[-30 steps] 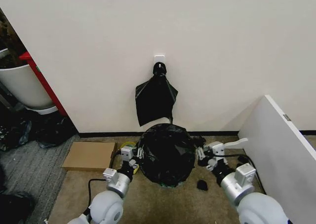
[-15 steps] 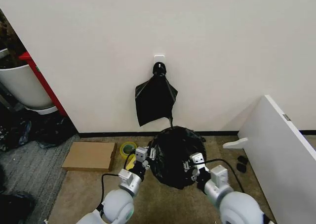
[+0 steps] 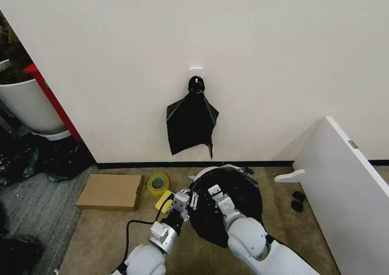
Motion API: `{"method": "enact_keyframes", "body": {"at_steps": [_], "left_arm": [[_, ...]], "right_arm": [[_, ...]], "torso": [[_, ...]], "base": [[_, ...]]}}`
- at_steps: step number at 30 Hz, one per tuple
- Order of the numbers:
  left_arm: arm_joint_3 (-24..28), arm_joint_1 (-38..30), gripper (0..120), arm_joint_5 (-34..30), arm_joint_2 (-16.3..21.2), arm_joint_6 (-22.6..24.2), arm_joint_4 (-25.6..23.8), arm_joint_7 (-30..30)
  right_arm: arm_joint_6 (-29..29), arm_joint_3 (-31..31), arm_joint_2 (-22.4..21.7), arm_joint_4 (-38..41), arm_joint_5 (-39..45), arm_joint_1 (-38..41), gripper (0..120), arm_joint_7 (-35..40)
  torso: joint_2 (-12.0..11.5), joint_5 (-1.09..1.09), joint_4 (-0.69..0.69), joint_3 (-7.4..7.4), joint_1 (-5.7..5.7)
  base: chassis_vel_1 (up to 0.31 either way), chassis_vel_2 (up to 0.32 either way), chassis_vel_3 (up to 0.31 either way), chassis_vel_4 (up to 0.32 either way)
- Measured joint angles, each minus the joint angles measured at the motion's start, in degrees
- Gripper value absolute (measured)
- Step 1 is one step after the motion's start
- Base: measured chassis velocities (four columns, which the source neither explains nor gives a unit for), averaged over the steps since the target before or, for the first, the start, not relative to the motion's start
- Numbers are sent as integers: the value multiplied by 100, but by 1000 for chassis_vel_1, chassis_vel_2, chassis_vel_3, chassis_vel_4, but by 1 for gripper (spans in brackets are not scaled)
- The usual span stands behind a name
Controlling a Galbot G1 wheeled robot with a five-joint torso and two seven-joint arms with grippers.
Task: Place the garbage bag over the trash bin.
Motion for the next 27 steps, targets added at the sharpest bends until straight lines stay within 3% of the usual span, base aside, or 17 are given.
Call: {"method": "enact_keyframes", "body": {"at_steps": [6,10,22,27], "left_arm": [[-51,129,3,-36,69,-54,-118,39],[-85,230,3,-90,249,-100,-250,194],[-148,250,3,-146,196,-104,-305,204],[-107,286,3,-167,216,-101,-314,222]], "right_arm": [[-103,-244,-61,177,188,-100,0,-6],[176,-417,17,69,388,16,0,39],[29,-381,-24,-61,403,21,0,287],[314,-419,158,-328,357,178,0,242]], "torso": [[0,0,0,-1,0],[0,1,1,0,0],[-1,0,-1,-1,0],[-1,1,1,0,0]], "base": [[0,0,0,0],[0,0,0,0],[0,0,0,0],[0,0,0,0]]}}
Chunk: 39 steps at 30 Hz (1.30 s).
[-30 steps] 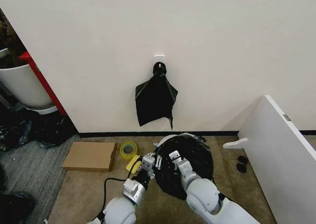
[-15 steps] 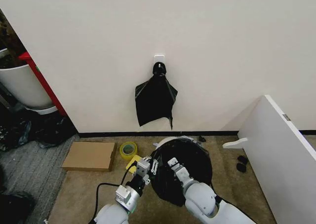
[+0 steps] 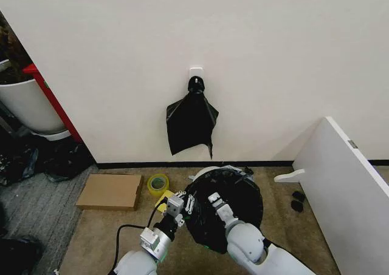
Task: Place the garbage bag over the trash bin.
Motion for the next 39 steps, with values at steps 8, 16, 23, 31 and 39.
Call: {"method": "enact_keyframes", "body": {"at_steps": [8,16,23,31,39], "left_arm": [[-55,10,3,-92,63,5,-38,14],[-71,40,3,-115,72,5,-61,35],[-106,102,3,-129,58,3,-53,47],[-134,93,3,-384,11,171,-26,-94],[-196,-269,3,-1167,-45,624,154,-466]], "right_arm": [[-229,19,-124,173,27,-76,0,24],[113,48,-47,-27,-174,-14,0,-103],[14,63,-133,183,-116,-173,0,-210],[239,324,-197,658,64,-372,0,-365],[232,909,-537,1683,319,-1084,25,-580]], "torso": [[0,0,-2,0,0],[0,0,-1,0,0],[0,0,-2,0,0],[0,1,0,0,0],[1,0,-2,0,0]], "base": [[0,0,0,0],[0,0,0,0],[0,0,0,0],[0,0,0,0],[0,0,0,0]]}}
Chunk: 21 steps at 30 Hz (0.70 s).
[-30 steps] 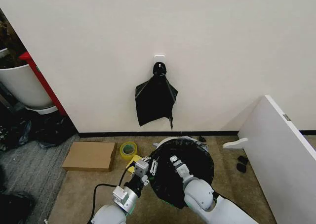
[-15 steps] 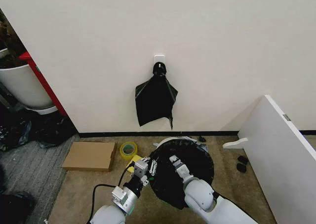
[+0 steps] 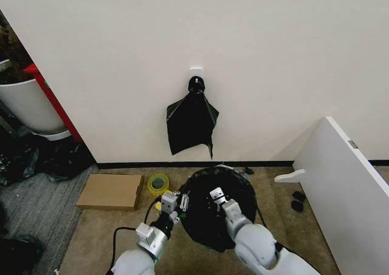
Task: Place the garbage bag over the trash bin.
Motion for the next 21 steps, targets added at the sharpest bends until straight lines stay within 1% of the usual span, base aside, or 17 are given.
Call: {"method": "enact_keyframes", "body": {"at_steps": [1,6,7,10,13,14,15,17,18,19,21], "left_arm": [[0,0,3,0,0,0,0,0],[-4,-318,3,-518,-226,216,434,-274],[-4,-318,3,-518,-226,216,434,-274],[-9,-488,3,-1025,-394,518,530,-563],[-47,-644,3,-1708,-586,864,568,-888],[-50,-714,3,-1921,-646,931,644,-957],[-50,-714,3,-1921,-646,931,644,-957],[-50,-830,3,-2256,-757,1028,794,-1071],[-49,-929,3,-2591,-852,1124,924,-1181],[-49,-976,3,-2771,-912,1200,993,-1262],[-49,-1005,3,-2961,-1014,1299,1091,-1416]], "right_arm": [[0,0,0,0,0,0,25,0],[74,523,-125,688,218,-415,45,-19],[74,523,-125,688,218,-415,45,-19],[225,1041,-227,1182,483,-692,56,-109],[439,1588,-265,1544,635,-1040,69,-249],[487,1733,-251,1622,649,-1157,74,-274],[487,1733,-251,1622,649,-1157,74,-274],[574,1979,-210,1736,654,-1384,79,-303],[646,2141,-173,1787,637,-1545,86,-332],[697,2217,-150,1803,609,-1631,89,-357],[744,2264,-132,1798,580,-1700,98,-385]], "torso": [[0,0,0,0,0],[0,0,1,0,0],[0,0,1,0,0],[0,-1,-1,0,0],[0,1,2,0,0],[0,1,1,0,0],[0,1,1,0,0],[0,-1,-1,0,0],[0,0,-1,0,0],[0,1,-1,0,0],[0,0,-1,0,0]], "base": [[0,0,0,0],[0,0,0,0],[0,0,0,0],[0,0,0,0],[0,0,0,0],[0,0,0,0],[0,0,0,0],[0,0,0,0],[0,0,0,0],[0,0,0,0],[0,0,0,0]]}}
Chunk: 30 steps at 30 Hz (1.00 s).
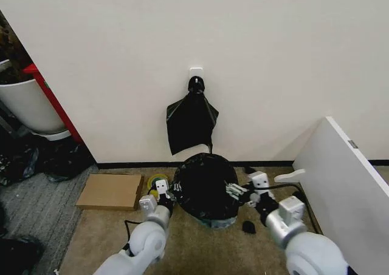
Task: Place the garbage bag over the trash bin.
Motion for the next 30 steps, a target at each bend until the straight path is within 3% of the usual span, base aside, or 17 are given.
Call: {"method": "enact_keyframes", "body": {"at_steps": [8,19,21,22,25,30], "left_arm": [[-35,12,3,-274,-47,211,-102,-455],[-287,252,3,-357,137,210,-272,-361],[-322,281,8,-319,127,208,-332,-366],[-340,283,16,-284,123,209,-361,-374],[-358,277,21,-251,125,213,-401,-389],[-385,311,45,-180,237,262,-604,-402]], "right_arm": [[49,-61,48,-173,-131,10,100,-2],[45,-196,64,-264,-161,115,100,-1],[31,-206,68,-269,-137,137,100,-1],[29,-210,72,-288,-132,146,100,-2],[28,-217,81,-308,-133,152,100,-2],[30,-257,121,-324,-154,154,100,-17]], "torso": [[0,0,1,0,0],[0,-1,2,0,0],[0,-1,2,0,0],[0,-1,2,0,0],[0,0,2,0,0],[0,-1,2,0,0]], "base": [[0,0,0,0],[0,0,0,0],[0,0,0,0],[0,0,0,0],[0,0,0,0],[0,0,0,0]]}}
